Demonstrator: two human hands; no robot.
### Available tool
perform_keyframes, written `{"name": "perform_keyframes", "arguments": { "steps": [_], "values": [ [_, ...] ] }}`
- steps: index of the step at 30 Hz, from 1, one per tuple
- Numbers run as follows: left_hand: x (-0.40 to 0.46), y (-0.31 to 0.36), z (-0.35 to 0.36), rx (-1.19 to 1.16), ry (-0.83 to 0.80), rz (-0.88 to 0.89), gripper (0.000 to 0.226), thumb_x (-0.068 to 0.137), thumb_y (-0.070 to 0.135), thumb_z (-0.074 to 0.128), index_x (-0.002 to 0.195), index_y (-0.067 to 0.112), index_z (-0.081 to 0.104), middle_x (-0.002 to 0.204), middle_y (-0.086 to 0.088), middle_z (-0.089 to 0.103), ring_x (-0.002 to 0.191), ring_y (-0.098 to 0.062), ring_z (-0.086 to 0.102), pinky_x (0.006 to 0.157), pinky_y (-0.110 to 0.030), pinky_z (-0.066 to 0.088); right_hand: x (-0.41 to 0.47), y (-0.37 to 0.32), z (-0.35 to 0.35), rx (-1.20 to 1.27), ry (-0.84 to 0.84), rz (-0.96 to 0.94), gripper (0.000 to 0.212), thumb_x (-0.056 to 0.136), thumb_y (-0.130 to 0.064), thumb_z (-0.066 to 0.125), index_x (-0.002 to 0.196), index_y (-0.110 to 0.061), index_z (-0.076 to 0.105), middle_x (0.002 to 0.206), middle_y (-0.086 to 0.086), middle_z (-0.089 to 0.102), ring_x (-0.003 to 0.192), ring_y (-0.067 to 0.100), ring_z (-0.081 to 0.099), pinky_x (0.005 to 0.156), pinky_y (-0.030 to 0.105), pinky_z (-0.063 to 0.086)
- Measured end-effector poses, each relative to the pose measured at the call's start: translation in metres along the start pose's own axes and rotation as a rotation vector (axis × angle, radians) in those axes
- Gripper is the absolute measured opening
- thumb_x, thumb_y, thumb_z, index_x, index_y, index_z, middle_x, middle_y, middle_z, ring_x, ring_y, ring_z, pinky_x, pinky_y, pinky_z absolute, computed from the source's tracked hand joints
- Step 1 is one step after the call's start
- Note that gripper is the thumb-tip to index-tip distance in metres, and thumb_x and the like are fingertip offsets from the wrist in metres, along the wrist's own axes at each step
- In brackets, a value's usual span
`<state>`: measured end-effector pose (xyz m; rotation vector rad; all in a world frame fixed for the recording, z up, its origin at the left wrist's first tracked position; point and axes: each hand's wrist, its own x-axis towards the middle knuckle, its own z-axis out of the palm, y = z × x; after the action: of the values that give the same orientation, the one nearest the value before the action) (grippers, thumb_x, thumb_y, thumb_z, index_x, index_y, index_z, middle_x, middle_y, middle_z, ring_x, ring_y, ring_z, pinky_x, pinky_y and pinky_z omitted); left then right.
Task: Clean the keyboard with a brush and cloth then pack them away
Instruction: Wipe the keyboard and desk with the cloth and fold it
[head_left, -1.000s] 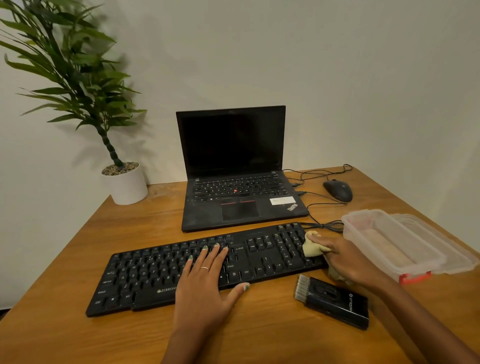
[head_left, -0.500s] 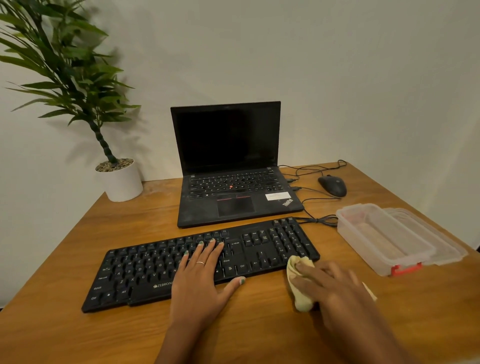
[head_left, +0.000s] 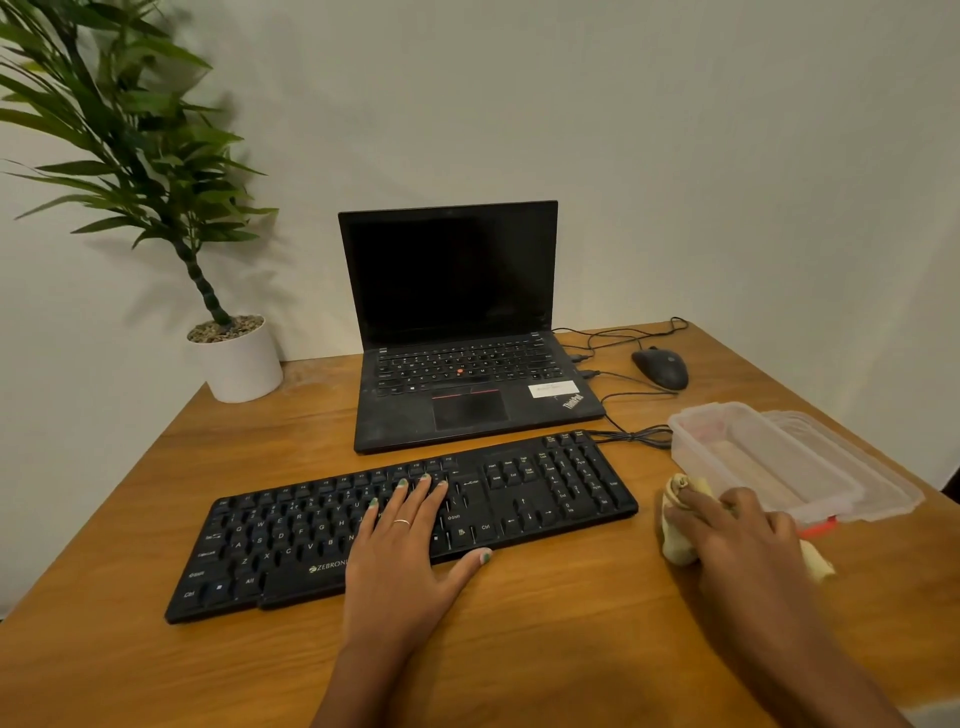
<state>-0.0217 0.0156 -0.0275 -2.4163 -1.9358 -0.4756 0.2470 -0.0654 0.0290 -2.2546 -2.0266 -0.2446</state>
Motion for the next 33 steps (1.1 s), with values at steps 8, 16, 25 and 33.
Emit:
{"name": "perform_keyframes", "arguments": {
  "steps": [8,16,25,33],
  "values": [
    [-0.001,0.000,-0.001,0.021,-0.003,0.003,0.112,0.058,0.092,-0.013,0.153,0.036,0.009,0.161,0.013,0.008,0.148,-0.007,0.002,0.114,-0.030,-0.008,0.049,-0.032,-0.006,0.606,0.275,-0.002,0.054,0.084,0.005,0.059,0.132,-0.020,0.053,0.136,-0.002,0.051,0.118,0.016,0.039,0.100,0.033,0.033],
    [0.000,0.001,-0.002,0.029,-0.003,-0.002,0.117,0.054,0.091,-0.021,0.154,0.036,0.008,0.161,0.012,0.007,0.148,-0.008,0.001,0.117,-0.032,-0.005,0.058,-0.053,0.025,0.348,-0.021,0.100,0.062,0.090,-0.006,0.051,0.145,-0.021,0.027,0.148,0.002,0.031,0.131,0.021,0.029,0.108,0.035,0.029],
    [-0.001,0.001,0.000,0.021,-0.001,0.004,0.106,0.063,0.088,-0.007,0.154,0.035,0.007,0.161,0.013,0.006,0.148,-0.007,0.000,0.116,-0.031,-0.008,0.026,-0.058,0.023,0.299,-0.046,0.151,0.060,0.093,-0.009,0.049,0.146,-0.021,0.023,0.149,0.003,0.028,0.132,0.020,0.028,0.107,0.034,0.031],
    [-0.001,0.001,0.000,0.026,0.010,-0.002,0.105,0.064,0.086,-0.008,0.154,0.034,0.008,0.161,0.011,0.008,0.148,-0.009,0.002,0.115,-0.031,-0.007,0.055,-0.049,0.023,0.315,-0.089,0.178,0.057,0.092,-0.016,0.050,0.144,-0.018,0.026,0.133,0.007,0.047,0.118,0.021,0.039,0.096,0.033,0.037]
  ]
}}
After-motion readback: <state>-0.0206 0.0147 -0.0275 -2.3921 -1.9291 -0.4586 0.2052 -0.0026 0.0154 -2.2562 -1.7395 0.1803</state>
